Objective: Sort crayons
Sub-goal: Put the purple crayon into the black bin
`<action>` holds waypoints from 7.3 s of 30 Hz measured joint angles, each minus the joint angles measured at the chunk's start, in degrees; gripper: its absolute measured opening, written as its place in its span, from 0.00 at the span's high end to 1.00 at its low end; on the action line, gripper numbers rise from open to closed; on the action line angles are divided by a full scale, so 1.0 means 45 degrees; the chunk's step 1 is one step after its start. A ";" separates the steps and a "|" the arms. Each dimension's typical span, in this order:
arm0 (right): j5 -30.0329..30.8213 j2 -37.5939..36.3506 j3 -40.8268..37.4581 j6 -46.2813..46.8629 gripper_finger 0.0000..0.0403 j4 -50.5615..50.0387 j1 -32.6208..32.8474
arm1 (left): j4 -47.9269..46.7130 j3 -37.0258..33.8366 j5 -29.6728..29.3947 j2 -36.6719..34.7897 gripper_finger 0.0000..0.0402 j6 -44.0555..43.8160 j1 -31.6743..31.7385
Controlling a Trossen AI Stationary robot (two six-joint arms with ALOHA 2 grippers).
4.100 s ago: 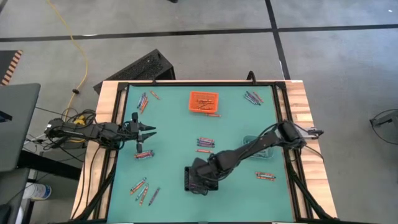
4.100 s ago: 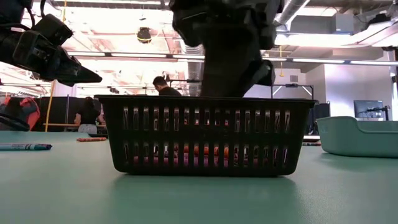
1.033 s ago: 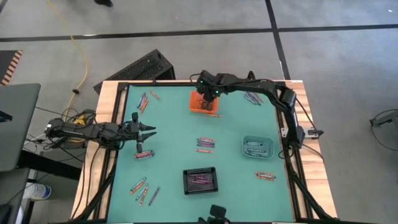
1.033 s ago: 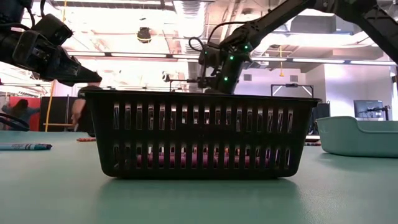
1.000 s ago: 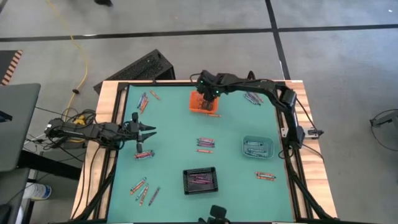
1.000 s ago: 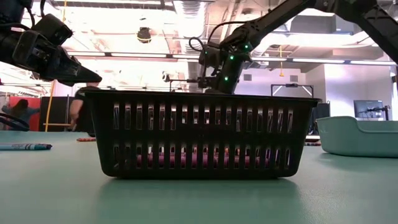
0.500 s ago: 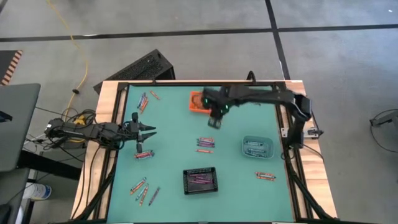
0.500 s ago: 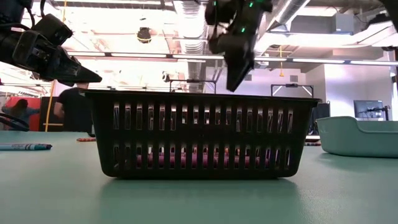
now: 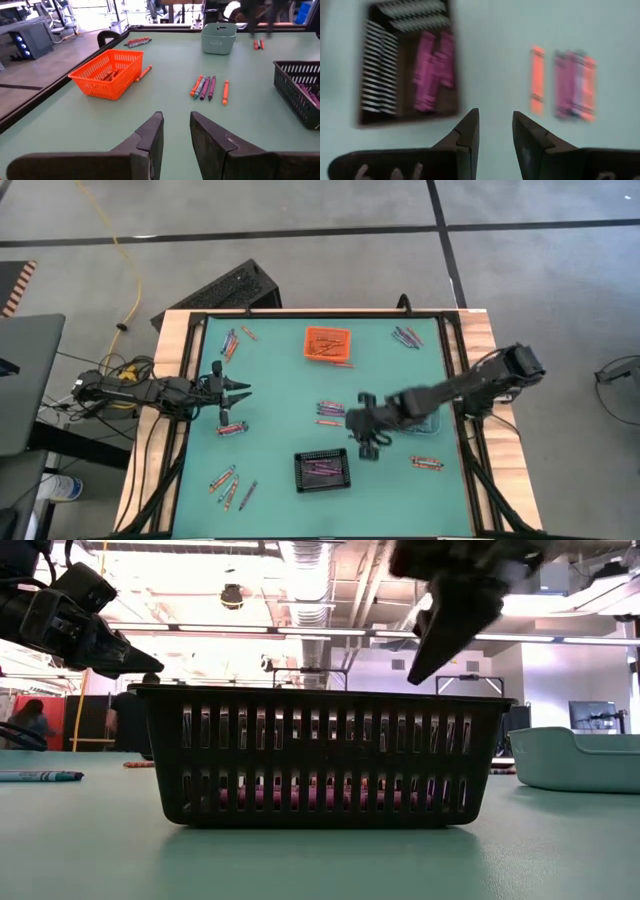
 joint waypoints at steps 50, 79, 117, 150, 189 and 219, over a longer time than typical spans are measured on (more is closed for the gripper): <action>0.1706 0.0130 -0.2321 -0.5830 0.73 0.7222 0.1159 | -0.0111 0.4433 -0.0873 0.6043 0.88 -0.7154 0.0816; 0.1697 0.0125 -0.2330 -0.4981 0.73 0.4724 0.1702 | -0.7107 0.9024 0.8697 1.4535 0.88 -1.2232 -0.2184; 0.1697 0.0120 -0.2330 -0.4656 0.73 0.4771 0.1677 | -0.0608 0.9044 0.7293 1.7937 0.78 -2.0555 -0.5926; 0.1692 0.0115 -0.2321 -0.4651 0.73 0.4780 0.1687 | -0.6174 1.2356 0.4935 1.9410 0.79 -2.1487 -0.6883; 0.1682 0.0115 -0.2321 -0.4646 0.73 0.4742 0.1687 | -0.5143 1.2505 0.4742 2.2043 0.84 -1.9827 -0.7383; 0.1687 0.0115 -0.2326 -0.4661 0.73 0.4751 0.1692 | -0.0877 1.2458 0.0363 1.8378 0.96 -1.1988 -0.4633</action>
